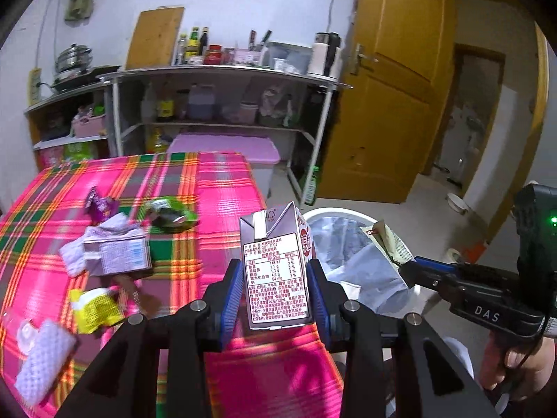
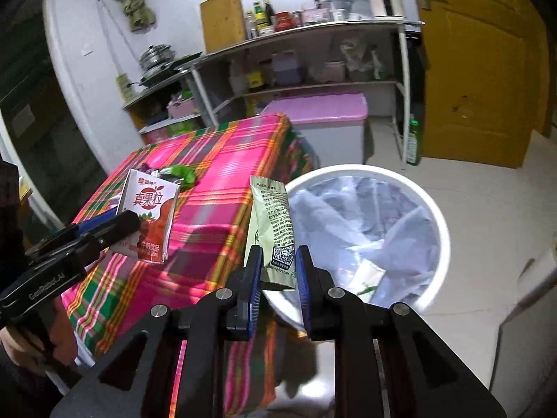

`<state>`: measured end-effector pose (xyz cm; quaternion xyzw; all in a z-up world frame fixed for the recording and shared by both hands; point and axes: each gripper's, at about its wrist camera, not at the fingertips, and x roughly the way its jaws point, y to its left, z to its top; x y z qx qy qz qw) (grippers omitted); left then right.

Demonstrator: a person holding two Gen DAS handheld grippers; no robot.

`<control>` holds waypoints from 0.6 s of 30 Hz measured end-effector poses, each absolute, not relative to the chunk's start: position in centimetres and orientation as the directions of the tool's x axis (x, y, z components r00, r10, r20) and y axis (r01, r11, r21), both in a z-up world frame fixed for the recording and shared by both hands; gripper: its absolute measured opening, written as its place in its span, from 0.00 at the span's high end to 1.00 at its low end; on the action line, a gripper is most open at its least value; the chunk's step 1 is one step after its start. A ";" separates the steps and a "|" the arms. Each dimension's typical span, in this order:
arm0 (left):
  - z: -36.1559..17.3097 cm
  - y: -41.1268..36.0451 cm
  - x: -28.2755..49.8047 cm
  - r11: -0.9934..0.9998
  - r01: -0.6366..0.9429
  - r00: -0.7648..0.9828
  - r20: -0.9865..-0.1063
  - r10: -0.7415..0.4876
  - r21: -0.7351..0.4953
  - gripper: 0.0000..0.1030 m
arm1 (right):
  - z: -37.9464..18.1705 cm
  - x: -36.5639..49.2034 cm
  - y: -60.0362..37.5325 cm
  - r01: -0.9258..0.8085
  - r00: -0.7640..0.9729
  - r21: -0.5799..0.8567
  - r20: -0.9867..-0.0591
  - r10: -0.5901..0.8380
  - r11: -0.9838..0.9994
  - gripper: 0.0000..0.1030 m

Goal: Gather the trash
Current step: 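Carry the milk carton and beige wrapper over the bin with both grippers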

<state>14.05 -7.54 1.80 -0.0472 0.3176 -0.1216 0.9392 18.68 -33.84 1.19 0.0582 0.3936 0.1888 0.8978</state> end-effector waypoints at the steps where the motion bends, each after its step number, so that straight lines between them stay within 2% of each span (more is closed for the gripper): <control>1: 1.7 -8.1 14.4 0.963 0.210 0.764 -0.586 -0.268 -0.166 0.64 | 1.1 18.8 -34.2 -0.285 0.621 0.254 -0.686 0.380 0.924 0.80; 18: -1.3 -13.7 18.8 0.937 0.296 0.684 -0.645 -0.342 -0.183 0.64 | -2.4 20.6 -37.9 -0.175 0.595 0.266 -0.739 0.317 0.948 0.80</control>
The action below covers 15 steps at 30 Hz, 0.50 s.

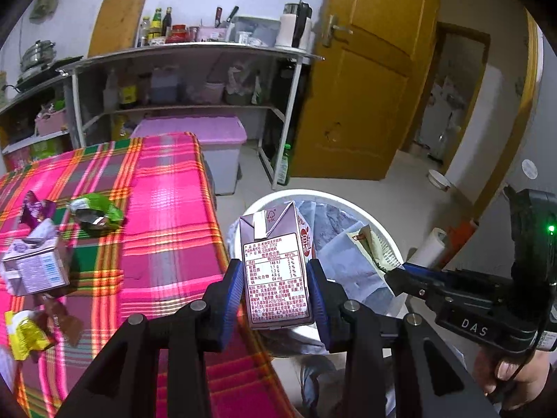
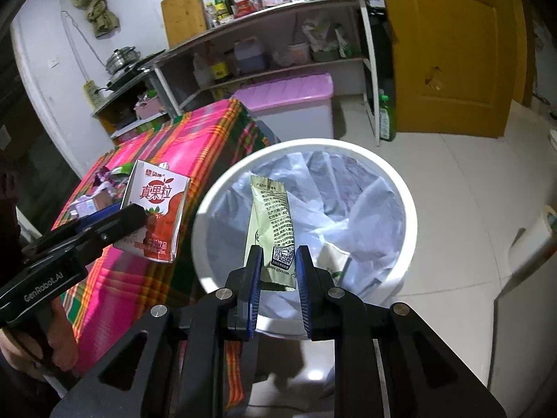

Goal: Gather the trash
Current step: 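Carry the milk carton and beige wrapper over the bin with both grippers, then open both grippers to drop the carton and wrapper into the bin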

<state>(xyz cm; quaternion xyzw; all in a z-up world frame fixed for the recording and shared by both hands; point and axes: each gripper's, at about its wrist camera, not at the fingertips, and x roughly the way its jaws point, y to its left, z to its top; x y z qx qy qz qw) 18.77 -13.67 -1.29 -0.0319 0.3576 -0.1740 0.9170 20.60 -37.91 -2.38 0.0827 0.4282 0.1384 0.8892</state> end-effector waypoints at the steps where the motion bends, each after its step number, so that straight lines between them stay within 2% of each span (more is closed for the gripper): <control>1: -1.5 -14.0 19.1 0.935 0.302 0.677 -0.649 -0.347 -0.184 0.64 | -2.6 20.8 -38.1 -0.170 0.591 0.267 -0.743 0.315 0.949 0.80; 12: -3.9 -16.3 22.1 0.925 0.324 0.617 -0.696 -0.367 -0.200 0.63 | -4.7 22.4 -39.4 -0.125 0.549 0.275 -0.781 0.298 0.953 0.79; 15: -4.2 -16.4 22.4 0.925 0.323 0.608 -0.705 -0.364 -0.200 0.63 | -4.8 22.4 -39.7 -0.123 0.549 0.276 -0.781 0.297 0.953 0.72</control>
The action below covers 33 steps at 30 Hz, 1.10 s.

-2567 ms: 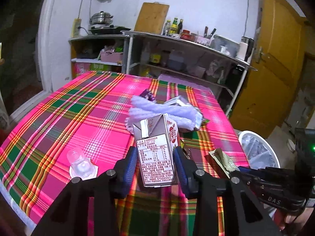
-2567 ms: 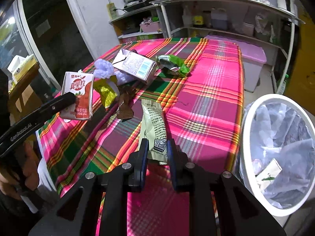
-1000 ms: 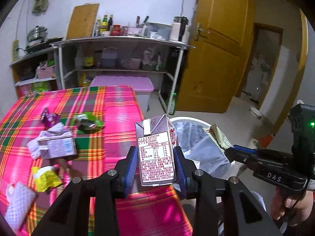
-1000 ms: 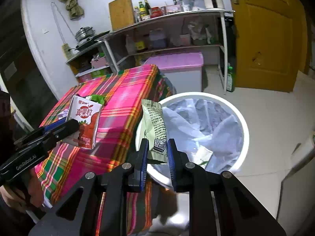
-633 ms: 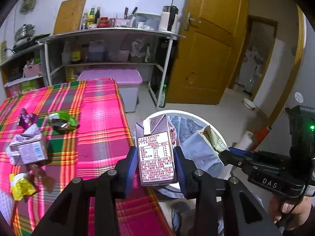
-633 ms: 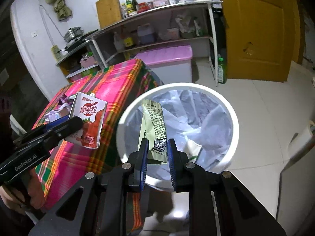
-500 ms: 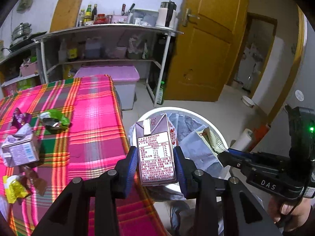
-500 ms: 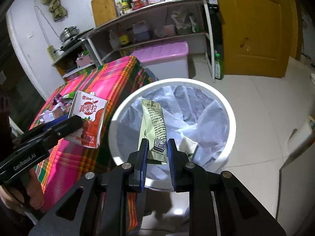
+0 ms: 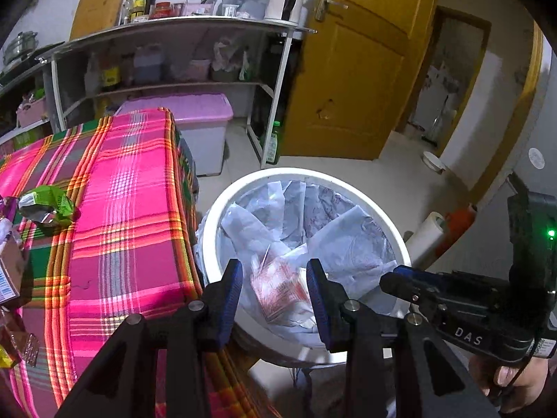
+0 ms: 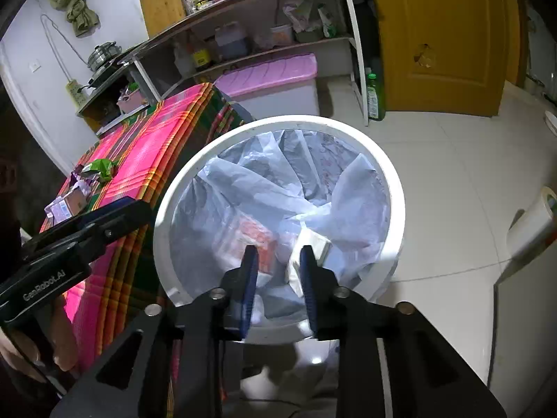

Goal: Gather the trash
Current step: 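Open both grippers to drop the carton and wrapper into the bin, then move both grippers back over the table toward the remaining trash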

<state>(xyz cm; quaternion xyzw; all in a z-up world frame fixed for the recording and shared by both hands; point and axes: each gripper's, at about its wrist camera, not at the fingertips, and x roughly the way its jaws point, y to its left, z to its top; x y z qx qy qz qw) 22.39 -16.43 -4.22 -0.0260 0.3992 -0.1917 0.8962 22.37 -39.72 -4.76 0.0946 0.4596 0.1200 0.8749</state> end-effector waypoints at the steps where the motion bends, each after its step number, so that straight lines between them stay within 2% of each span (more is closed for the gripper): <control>1: -4.3 -16.5 22.4 0.925 0.323 0.606 -0.706 -0.366 -0.202 0.63 | -4.7 22.3 -39.8 -0.122 0.551 0.276 -0.780 0.296 0.953 0.71; 16: -1.7 -13.9 19.2 0.921 0.310 0.656 -0.648 -0.387 -0.236 0.63 | -0.6 19.7 -38.0 -0.193 0.621 0.277 -0.709 0.335 0.941 0.71; 33: 0.3 -6.8 12.9 0.960 0.218 0.752 -0.596 -0.281 -0.178 0.63 | 0.8 17.0 -30.4 -0.386 0.570 0.272 -0.681 0.460 0.881 0.70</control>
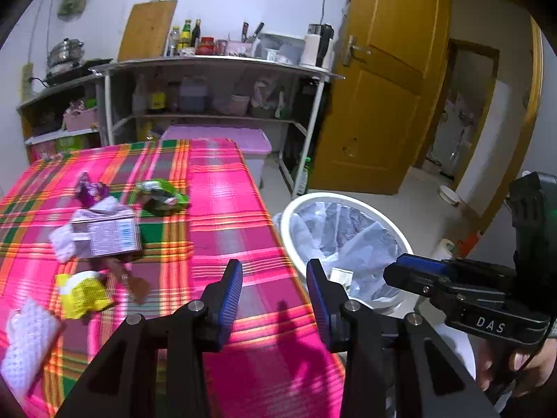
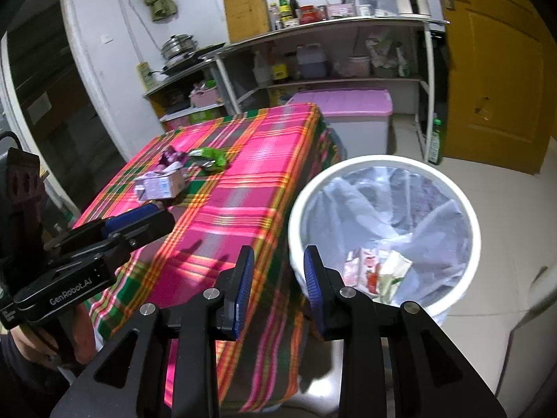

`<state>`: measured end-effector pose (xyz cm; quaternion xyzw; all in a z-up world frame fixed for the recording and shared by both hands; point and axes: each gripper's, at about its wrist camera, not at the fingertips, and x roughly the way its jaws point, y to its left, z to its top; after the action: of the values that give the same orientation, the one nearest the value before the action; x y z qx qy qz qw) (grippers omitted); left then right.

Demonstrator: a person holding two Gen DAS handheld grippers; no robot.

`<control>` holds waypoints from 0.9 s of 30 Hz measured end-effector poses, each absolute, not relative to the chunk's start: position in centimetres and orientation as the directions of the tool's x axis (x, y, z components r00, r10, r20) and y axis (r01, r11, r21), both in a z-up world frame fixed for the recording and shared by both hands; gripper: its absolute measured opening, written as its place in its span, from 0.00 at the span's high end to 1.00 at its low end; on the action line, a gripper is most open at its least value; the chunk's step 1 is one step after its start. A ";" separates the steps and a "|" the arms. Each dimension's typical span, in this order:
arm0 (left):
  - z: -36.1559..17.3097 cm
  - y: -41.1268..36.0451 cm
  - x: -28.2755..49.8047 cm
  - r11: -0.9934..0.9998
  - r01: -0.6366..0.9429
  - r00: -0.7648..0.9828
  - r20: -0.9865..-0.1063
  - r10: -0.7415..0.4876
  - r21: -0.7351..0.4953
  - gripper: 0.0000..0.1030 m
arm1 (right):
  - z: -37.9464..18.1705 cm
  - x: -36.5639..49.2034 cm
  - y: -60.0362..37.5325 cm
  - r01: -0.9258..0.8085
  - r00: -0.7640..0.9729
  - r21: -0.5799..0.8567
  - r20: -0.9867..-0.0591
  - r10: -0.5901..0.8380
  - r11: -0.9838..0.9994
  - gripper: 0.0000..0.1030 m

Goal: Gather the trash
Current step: 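Move both grippers back over the table toward the remaining trash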

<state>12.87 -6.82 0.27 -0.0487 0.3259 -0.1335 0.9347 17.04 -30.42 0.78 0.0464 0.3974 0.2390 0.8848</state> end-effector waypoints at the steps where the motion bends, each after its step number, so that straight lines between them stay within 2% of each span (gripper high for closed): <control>1: 0.4 -6.3 12.5 0.962 0.212 0.758 -0.592 -0.274 -0.175 0.63 | 0.8 16.9 -30.2 -0.392 0.568 0.273 -0.680 0.464 0.878 0.70; 21: 0.0 2.3 7.6 0.989 0.028 0.804 -0.585 -0.106 -0.142 0.63 | 1.4 15.6 -22.6 -0.544 0.489 0.248 -0.683 0.543 0.802 0.69; 27: -0.5 4.8 6.9 0.992 -0.029 0.805 -0.592 -0.049 -0.122 0.63 | 1.3 15.7 -20.9 -0.578 0.468 0.245 -0.682 0.562 0.778 0.61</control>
<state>6.88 4.82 -0.45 -0.0627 0.3126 -0.0052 0.9478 15.69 -20.89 1.34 -0.0100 0.3942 0.3327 0.8566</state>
